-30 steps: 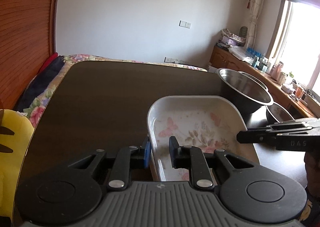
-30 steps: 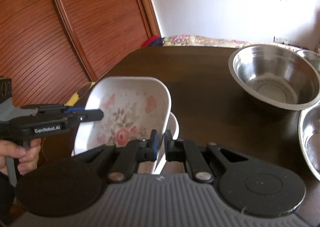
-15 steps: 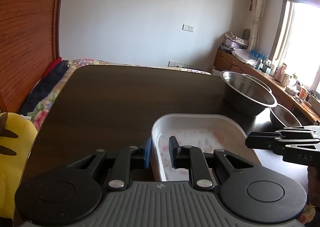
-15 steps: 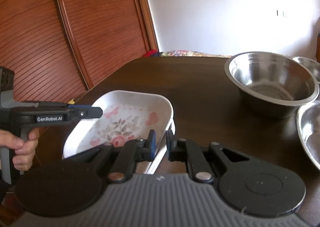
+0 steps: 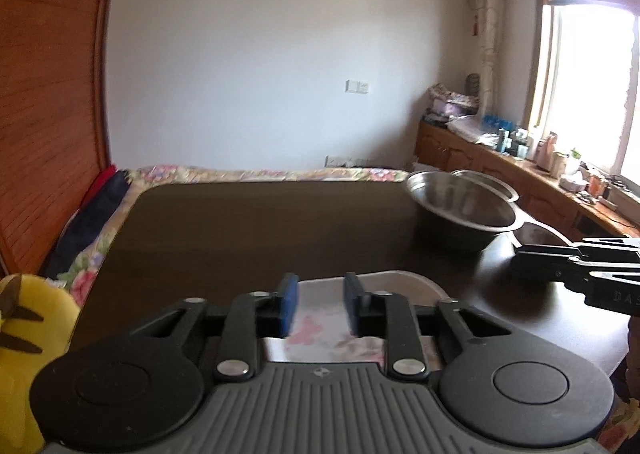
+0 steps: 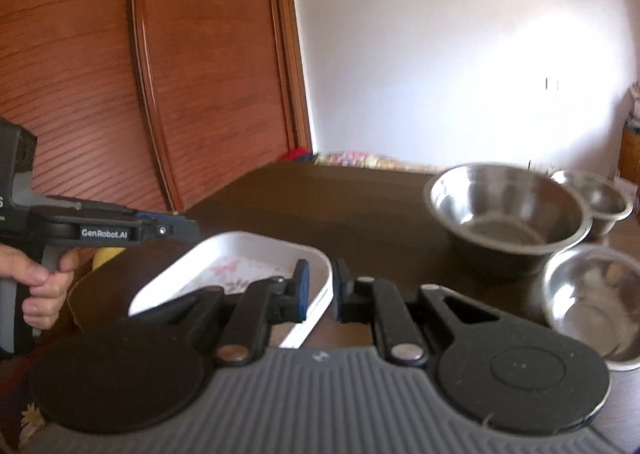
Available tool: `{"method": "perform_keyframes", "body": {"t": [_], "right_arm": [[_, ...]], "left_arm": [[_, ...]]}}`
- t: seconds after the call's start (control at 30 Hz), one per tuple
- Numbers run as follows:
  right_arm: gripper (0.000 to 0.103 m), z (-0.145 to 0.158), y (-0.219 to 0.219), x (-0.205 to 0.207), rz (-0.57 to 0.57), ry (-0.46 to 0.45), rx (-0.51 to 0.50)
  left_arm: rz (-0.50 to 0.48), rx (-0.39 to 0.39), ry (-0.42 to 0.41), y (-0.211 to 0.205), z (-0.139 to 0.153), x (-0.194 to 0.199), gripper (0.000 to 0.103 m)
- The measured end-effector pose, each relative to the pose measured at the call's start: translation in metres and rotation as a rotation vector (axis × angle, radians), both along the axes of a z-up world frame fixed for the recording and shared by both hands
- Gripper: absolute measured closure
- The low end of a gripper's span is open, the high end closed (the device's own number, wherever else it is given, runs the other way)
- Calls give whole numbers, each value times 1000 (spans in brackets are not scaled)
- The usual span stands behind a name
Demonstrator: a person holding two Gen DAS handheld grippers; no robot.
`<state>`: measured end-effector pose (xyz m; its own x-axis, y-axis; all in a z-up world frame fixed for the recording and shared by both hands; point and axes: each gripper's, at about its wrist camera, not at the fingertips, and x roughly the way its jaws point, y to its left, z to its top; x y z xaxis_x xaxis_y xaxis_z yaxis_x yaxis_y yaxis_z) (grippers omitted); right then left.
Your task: Organize plates and bowls
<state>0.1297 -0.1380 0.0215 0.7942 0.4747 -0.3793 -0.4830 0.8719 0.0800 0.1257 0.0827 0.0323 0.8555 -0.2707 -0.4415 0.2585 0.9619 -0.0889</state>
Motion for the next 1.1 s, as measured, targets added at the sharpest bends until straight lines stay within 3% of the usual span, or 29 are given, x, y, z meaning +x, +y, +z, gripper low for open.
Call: {"method": "perform_keyframes", "body": {"t": [0.1, 0.2, 0.4, 0.53, 0.67, 0.8, 0.87, 0.93, 1.0, 1.1], "right_arm": [[87, 5, -12, -6, -22, -27, 15], [75, 7, -24, -7, -39, -29, 17], [73, 11, -56, -13, -110, -59, 7], [61, 11, -77, -17, -134, -67, 1], [56, 14, -94, -24, -167, -86, -17], [38, 14, -108, -26, -184, -95, -17], [27, 13, -114, -27, -193, -100, -9], [9, 12, -118, -28, -199, -116, -4], [0, 12, -120, -30, -209, -137, -5], [0, 11, -120, -28, -216, -154, -22]], "left_arm": [[-25, -4, -25, -15, 2, -7, 26], [-38, 7, -66, -32, 3, -15, 14], [-97, 28, -112, -70, 2, -21, 2], [-127, 12, -120, -91, -1, -21, 0], [-148, 12, -110, -107, -7, -22, 0], [-166, 23, -108, -119, -9, -24, 0], [-171, 26, -107, -121, -9, -23, 0], [-175, 31, -109, -123, -9, -24, 0], [-176, 34, -110, -125, -8, -23, 0], [-184, 44, -106, -125, -7, -18, 0]]}}
